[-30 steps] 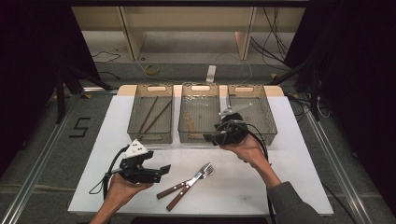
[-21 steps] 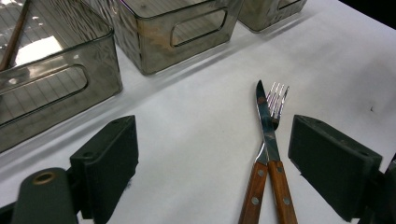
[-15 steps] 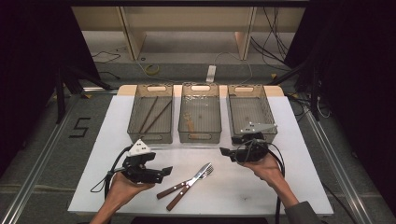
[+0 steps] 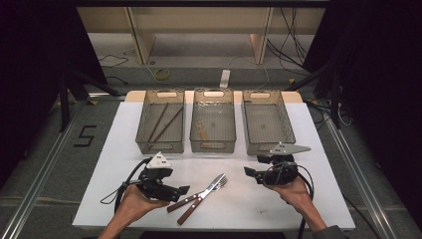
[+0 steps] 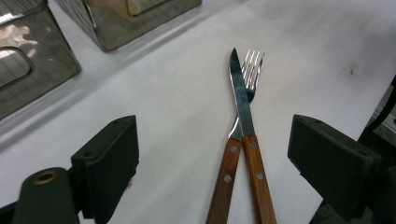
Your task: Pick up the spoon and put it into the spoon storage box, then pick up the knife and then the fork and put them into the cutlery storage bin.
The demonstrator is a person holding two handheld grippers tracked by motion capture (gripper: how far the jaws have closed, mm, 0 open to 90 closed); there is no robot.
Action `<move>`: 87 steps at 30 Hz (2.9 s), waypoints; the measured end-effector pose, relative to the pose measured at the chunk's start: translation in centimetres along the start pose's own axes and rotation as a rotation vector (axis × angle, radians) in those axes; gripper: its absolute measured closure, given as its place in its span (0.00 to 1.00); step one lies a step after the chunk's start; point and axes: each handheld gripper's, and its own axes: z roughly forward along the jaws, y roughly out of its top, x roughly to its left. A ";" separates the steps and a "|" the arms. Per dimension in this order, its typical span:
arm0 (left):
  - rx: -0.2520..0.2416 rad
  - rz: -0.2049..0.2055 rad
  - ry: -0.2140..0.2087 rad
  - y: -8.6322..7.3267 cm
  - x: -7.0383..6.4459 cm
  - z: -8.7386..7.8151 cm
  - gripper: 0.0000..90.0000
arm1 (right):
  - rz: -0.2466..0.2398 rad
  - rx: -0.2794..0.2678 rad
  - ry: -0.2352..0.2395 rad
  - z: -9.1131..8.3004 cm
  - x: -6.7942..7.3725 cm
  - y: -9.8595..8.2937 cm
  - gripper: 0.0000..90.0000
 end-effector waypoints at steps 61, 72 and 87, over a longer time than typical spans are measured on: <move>0.419 0.178 -0.043 -1.1 -4.6 5.2 0.65 | -0.004 0.018 -0.004 -2.0 1.3 -2.5 0.30; 0.445 0.195 -0.005 -1.1 -4.7 6.0 0.71 | -0.004 0.021 0.003 -1.9 1.4 -2.5 0.30; 0.447 0.189 0.014 -1.0 -4.7 6.3 0.77 | -0.005 0.022 0.004 -1.9 1.4 -2.4 0.30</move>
